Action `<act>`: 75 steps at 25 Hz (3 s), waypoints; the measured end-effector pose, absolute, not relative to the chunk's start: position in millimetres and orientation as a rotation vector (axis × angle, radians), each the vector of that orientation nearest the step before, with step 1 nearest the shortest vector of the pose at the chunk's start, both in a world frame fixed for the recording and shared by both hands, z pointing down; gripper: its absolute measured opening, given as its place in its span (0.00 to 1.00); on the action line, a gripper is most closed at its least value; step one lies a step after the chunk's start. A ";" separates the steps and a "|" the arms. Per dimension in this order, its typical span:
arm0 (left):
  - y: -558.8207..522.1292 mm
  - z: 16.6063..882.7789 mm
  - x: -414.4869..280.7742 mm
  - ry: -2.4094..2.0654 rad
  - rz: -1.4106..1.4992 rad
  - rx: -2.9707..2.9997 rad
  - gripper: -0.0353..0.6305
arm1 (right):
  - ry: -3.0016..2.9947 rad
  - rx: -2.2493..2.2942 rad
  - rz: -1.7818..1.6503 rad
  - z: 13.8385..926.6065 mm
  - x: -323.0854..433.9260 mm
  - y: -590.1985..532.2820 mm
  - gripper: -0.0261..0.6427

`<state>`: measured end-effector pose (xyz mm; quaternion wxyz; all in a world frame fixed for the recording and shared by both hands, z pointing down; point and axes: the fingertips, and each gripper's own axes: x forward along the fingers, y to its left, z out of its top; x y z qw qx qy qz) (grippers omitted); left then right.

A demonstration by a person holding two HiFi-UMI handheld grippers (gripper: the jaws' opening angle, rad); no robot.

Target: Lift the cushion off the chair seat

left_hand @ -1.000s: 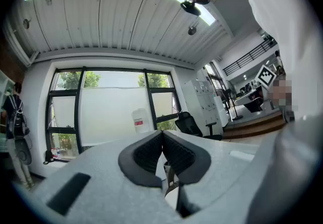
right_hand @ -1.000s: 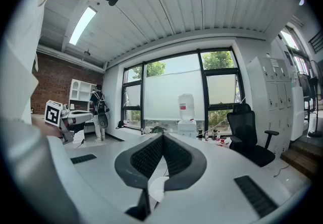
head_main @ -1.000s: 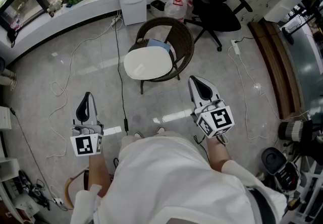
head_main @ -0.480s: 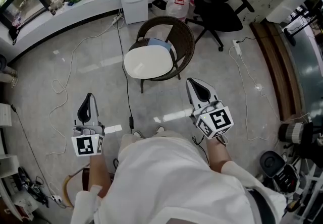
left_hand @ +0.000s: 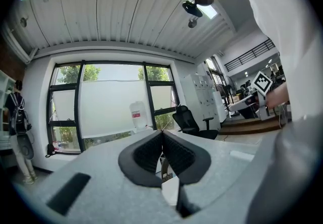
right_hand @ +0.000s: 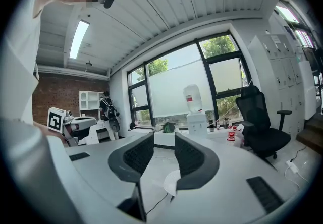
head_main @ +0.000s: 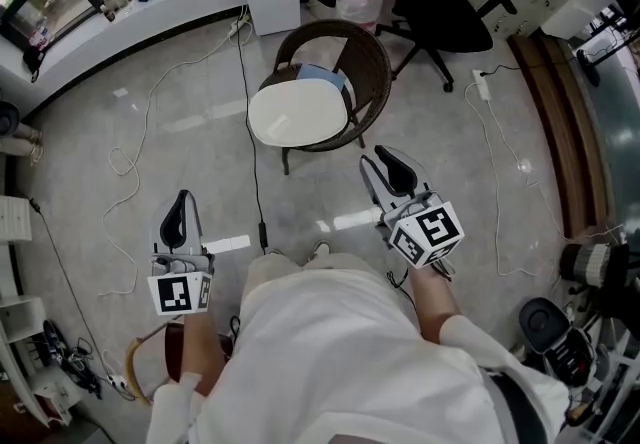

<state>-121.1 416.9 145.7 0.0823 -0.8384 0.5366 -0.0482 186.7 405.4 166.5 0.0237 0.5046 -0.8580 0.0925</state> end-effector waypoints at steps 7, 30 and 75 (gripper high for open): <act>406.5 144.2 -103.0 1.595 -0.152 -2.523 0.08 | -2.693 1.634 0.354 157.5 227.1 383.1 0.65; 113.1 219.8 -162.8 1.454 -0.090 -2.823 0.08 | -2.348 1.338 0.530 260.6 108.3 157.4 0.78; -62.0 447.0 -98.6 1.635 -0.281 -3.005 0.08 | -1.925 0.155 0.339 731.2 57.0 -76.9 0.71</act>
